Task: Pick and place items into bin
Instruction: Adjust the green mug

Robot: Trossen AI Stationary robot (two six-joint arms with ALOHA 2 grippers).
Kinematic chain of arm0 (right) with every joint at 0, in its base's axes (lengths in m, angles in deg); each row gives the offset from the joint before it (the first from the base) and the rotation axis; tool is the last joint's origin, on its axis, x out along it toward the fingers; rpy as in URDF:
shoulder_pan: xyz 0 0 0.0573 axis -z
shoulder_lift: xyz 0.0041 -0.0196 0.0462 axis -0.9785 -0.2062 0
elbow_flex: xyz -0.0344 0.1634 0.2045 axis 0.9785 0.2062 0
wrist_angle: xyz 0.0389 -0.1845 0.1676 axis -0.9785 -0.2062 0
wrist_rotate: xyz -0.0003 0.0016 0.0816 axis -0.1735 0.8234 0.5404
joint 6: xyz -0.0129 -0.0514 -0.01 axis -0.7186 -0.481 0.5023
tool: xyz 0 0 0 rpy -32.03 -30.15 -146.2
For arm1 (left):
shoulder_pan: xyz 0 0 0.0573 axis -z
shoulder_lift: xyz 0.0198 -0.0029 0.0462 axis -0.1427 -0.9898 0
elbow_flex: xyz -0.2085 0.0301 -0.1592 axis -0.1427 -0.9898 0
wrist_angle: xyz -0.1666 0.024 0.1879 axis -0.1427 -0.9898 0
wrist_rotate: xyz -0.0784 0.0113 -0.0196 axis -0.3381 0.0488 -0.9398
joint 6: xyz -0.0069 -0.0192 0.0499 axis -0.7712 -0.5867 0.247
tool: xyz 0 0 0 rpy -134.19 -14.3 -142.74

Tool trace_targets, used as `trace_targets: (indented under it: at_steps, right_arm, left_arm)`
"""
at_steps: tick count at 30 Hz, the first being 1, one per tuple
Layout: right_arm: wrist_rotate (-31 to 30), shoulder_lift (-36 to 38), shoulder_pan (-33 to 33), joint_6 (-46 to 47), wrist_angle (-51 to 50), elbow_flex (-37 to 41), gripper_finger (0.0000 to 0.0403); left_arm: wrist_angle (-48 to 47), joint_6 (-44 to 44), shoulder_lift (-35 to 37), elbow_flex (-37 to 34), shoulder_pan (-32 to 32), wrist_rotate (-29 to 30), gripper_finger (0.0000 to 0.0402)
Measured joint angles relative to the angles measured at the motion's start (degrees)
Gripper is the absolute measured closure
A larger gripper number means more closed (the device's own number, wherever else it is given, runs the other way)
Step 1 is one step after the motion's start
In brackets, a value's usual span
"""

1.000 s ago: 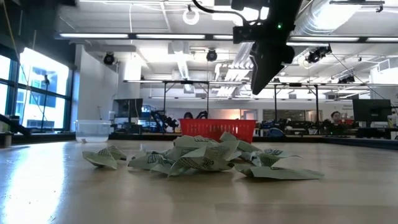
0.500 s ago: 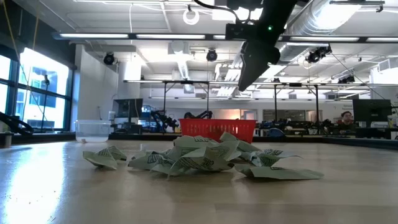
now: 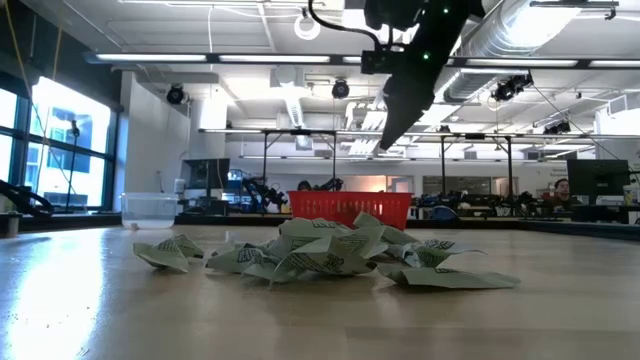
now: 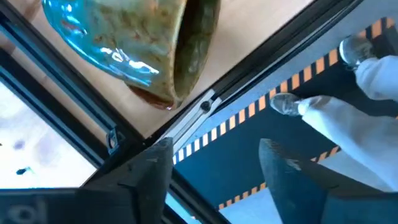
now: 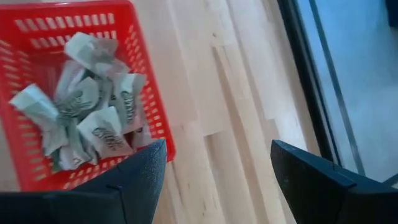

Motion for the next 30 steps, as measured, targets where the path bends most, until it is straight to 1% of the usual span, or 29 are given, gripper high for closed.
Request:
trace_targets:
  at_steps: [3,6,8,12,17,20,24,27,30]
  right_arm:
    - [-1.65,0.0,0.4,0.46,0.93,0.0,0.0123]
    - [-2.49,0.0,0.49,0.45,1.64,0.0,0.0123]
    - [-2.99,0.0,0.49,0.51,2.21,0.0,0.0123]
    - [-3.3,0.0,0.49,0.5,2.39,0.0,0.0123]
    - [-3.3,0.0,0.49,0.45,2.21,0.0,0.0123]
    - [-3.3,0.0,0.49,0.51,2.06,0.0,0.0123]
    - [-3.28,0.0,0.49,1.82,1.29,0.0,0.0123]
    - [-3.28,0.0,0.49,1.77,0.24,0.0,0.0123]
    - [-3.51,0.0,0.49,1.16,-1.2,0.0,0.0123]
  left_arm:
    - [0.15,-0.88,-1.35,-0.14,-0.12,-0.02,0.0109]
    - [0.03,-1.05,-2.16,-1.19,-0.3,0.0,0.0108]
    - [0.14,-1.13,-2.32,-2.73,-0.31,-0.09,0.0114]
    - [0.01,-1.41,-2.35,-6.24,-1.07,-2.84,0.0134]
    - [0.05,-1.53,-2.37,-8.54,-3.12,-1.25,0.0152]
    - [0.1,-0.65,-2.37,-10.57,-4.88,-1.54,0.0157]
    - [0.04,0.19,-2.39,-12.42,-7.47,-4.4,0.016]
    - [0.08,-0.2,-2.39,-12.51,-9.56,-5.54,0.016]
    - [0.51,-1.18,-2.39,-12.5,-11.93,-8.74,0.016]
